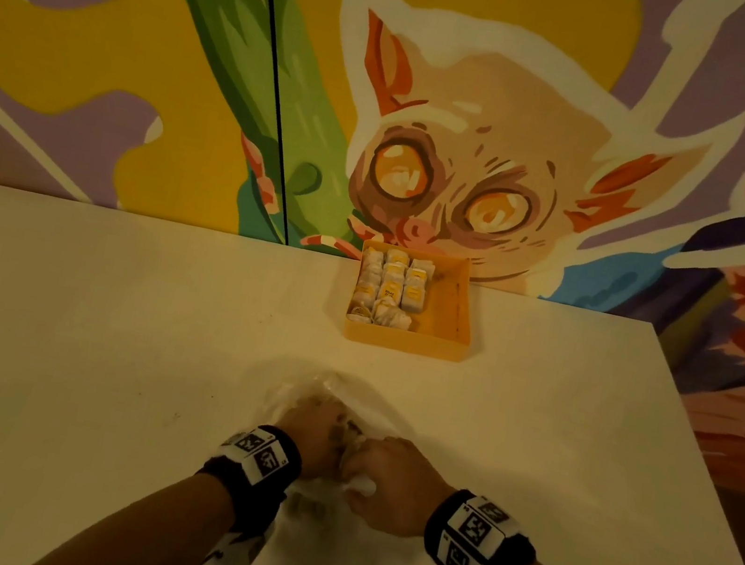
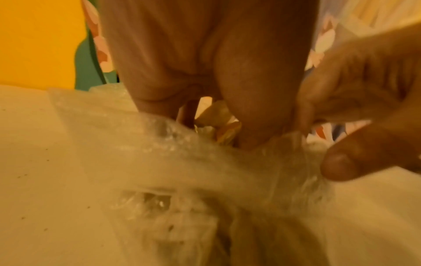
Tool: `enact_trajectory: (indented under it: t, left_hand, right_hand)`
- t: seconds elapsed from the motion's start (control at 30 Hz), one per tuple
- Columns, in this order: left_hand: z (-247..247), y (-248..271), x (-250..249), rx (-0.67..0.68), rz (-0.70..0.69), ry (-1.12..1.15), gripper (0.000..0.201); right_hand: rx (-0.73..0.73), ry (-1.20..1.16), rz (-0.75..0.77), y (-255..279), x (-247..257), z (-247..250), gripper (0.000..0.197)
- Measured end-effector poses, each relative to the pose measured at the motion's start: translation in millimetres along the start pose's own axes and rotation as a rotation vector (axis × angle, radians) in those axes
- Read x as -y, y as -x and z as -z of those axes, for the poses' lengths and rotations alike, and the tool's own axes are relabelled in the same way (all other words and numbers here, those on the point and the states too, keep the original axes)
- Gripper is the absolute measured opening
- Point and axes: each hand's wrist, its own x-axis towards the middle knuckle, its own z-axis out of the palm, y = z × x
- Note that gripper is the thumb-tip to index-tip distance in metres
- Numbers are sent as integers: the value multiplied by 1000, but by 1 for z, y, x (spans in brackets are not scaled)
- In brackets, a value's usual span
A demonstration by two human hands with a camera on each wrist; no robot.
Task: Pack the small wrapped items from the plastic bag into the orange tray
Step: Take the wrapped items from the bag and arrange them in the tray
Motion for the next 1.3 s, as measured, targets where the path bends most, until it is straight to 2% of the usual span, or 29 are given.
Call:
enact_trajectory:
  t: [0.07, 0.17, 0.2, 0.3, 0.37, 0.47, 0.53, 0.63, 0.73, 0.87, 0.93, 1.07, 1.13, 1.17, 1.3]
  left_hand:
    - [4, 1, 5, -36, 15, 136, 37]
    - [12, 4, 8, -79, 26, 315, 49]
    - [17, 7, 8, -75, 26, 362, 46]
    - [26, 13, 6, -46, -24, 501, 18]
    - [30, 19, 8, -23, -16, 674, 14]
    - [32, 27, 13, -10, 54, 923, 27]
    - [32, 31, 17, -10, 84, 1082, 31]
    - [34, 37, 19, 0, 93, 1216, 26]
    - [34, 41, 17, -40, 50, 1234, 25]
    - [37, 42, 14, -48, 50, 1214, 21]
    - [37, 42, 15, -6, 60, 1133, 19]
    - [38, 45, 21, 71, 86, 974, 17]
    - [38, 48, 23, 101, 70, 920, 16]
    - [38, 48, 24, 113, 56, 901, 17]
    - [42, 50, 21, 139, 16, 839, 16]
  right_hand:
    - [11, -19, -22, -1, 2, 3, 21]
    - [22, -67, -56, -2, 4, 7, 22]
    - [22, -87, -58, -2, 4, 8, 22]
    - [29, -193, -83, -4, 5, 11, 18]
    - [-19, -311, -121, -6, 5, 13, 14]
    - [-136, -491, -189, -8, 6, 13, 7]
    - [-197, -550, -218, -11, 9, 13, 12]
    - [-238, -648, -253, -15, 14, 13, 36]
    - [-263, -668, -221, -20, 19, 12, 57]
    - [-335, -717, -110, -25, 24, 11, 57]
    - [-367, -704, -150, -29, 22, 8, 48]
    - [-473, -681, -204, -32, 19, 8, 12]
    - [-475, -679, -218, -30, 17, 9, 9]
    - [-467, -670, -220, -30, 17, 10, 14]
    - [-352, -746, -149, -27, 18, 9, 62]
